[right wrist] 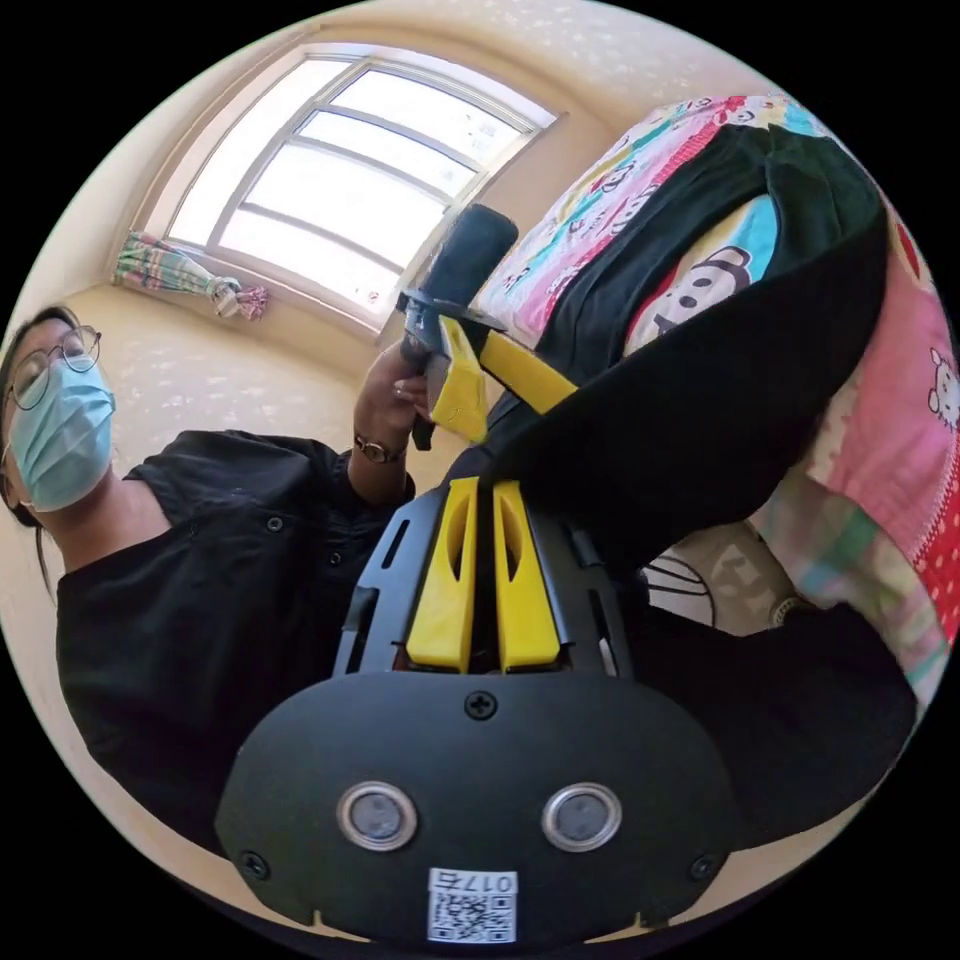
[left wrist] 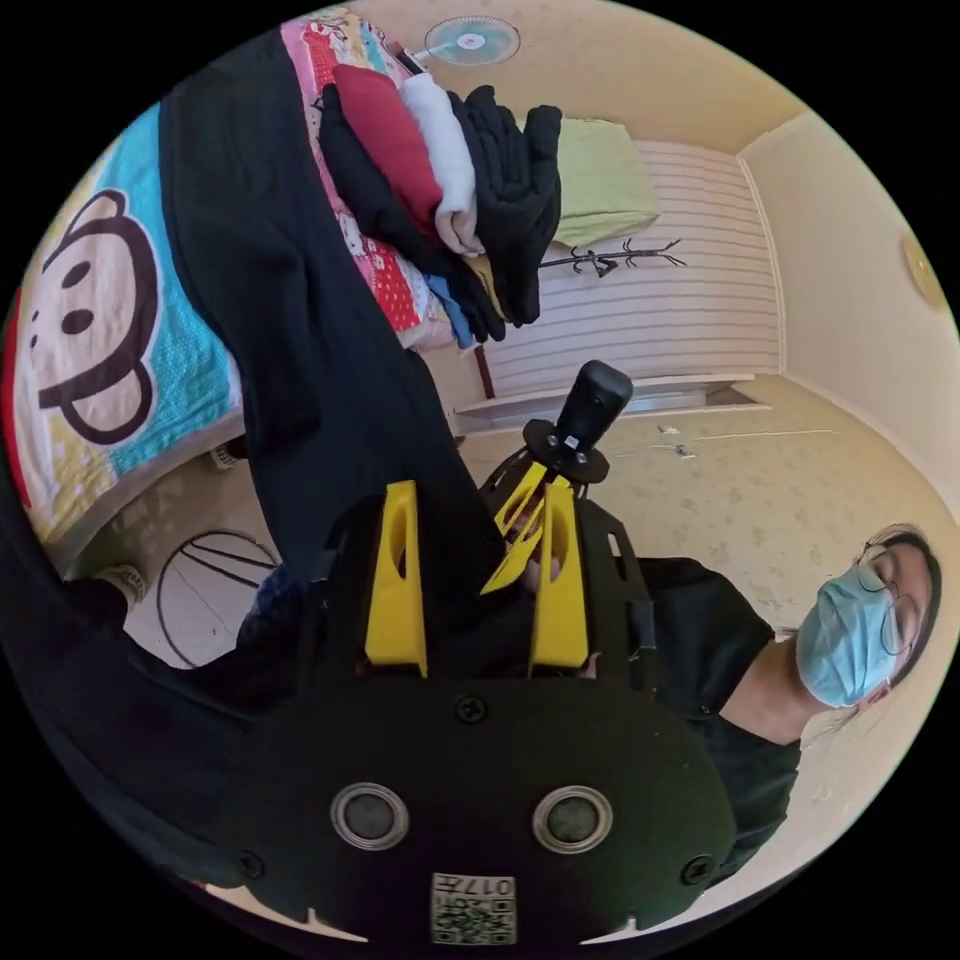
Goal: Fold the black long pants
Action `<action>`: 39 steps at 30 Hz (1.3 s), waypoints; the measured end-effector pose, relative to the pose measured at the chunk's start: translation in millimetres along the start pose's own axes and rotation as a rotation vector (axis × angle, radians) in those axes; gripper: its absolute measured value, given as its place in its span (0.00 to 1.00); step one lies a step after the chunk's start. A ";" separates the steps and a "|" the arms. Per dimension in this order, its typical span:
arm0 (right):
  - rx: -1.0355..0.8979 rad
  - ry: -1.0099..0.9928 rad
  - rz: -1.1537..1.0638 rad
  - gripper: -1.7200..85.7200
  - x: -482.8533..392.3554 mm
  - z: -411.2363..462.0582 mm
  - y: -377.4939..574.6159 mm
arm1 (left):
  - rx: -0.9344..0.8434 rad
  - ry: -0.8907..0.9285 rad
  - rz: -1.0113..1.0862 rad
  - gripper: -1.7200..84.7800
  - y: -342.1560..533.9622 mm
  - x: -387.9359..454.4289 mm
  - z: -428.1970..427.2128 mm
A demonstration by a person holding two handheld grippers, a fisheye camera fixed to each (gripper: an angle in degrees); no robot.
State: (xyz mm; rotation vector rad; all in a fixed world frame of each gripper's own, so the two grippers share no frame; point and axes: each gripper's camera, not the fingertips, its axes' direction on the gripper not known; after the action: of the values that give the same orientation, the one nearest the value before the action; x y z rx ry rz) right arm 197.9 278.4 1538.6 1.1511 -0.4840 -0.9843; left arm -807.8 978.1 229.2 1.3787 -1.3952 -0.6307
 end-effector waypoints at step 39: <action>0.392 0.828 0.220 0.06 220.2 39.4 -343.9 | 0.656 -0.013 -0.021 0.05 202.4 112.5 -337.7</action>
State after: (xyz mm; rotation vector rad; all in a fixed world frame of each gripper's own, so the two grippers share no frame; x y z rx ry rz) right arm 145.7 45.8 1204.6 1.6880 -0.1192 -0.1634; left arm -563.2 1010.5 556.0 1.8973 -1.6794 -0.1867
